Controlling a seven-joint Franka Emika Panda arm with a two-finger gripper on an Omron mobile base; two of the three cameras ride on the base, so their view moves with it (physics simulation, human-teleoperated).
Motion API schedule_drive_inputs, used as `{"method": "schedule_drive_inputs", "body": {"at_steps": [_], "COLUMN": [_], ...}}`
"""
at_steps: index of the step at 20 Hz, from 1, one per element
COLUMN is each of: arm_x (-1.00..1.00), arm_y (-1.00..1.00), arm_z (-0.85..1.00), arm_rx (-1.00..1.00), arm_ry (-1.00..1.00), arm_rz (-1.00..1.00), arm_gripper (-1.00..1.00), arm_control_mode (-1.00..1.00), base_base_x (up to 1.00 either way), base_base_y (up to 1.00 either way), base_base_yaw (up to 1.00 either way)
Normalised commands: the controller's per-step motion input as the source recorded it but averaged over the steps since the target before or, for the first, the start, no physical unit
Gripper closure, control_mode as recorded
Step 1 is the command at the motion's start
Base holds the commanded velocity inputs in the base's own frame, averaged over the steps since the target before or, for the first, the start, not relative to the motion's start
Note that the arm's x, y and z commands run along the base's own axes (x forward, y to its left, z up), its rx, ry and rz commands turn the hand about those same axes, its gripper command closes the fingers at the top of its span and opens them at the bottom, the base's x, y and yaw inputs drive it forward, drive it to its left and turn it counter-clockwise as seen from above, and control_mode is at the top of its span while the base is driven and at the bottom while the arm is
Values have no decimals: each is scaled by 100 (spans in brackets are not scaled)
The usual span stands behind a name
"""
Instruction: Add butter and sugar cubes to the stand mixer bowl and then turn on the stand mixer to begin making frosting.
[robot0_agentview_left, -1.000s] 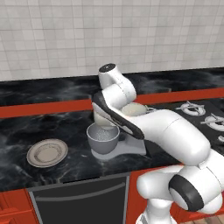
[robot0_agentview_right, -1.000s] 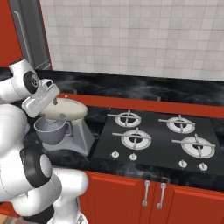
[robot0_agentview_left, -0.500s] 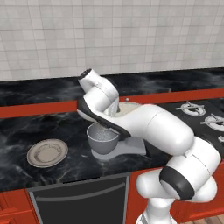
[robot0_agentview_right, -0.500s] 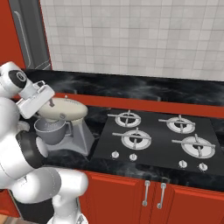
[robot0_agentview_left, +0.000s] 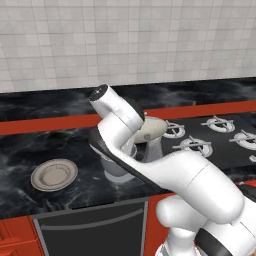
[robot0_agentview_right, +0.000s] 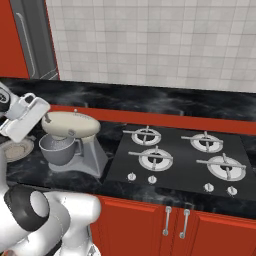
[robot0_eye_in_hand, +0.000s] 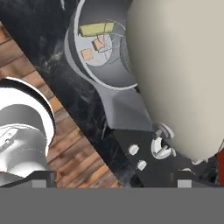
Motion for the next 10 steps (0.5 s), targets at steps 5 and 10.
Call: {"method": "schedule_drive_inputs", "body": {"at_steps": [5, 10], "arm_x": [4, 7], "arm_y": [-37, -35], "arm_z": [12, 0], "arm_rx": [14, 16], "arm_ry": [-12, -7], "arm_rz": [-44, -49], "arm_gripper": [-100, -100], "arm_control_mode": [-100, -100], "base_base_x": [0, 0], "base_base_y": [0, 0], "base_base_yaw": [0, 0]}}
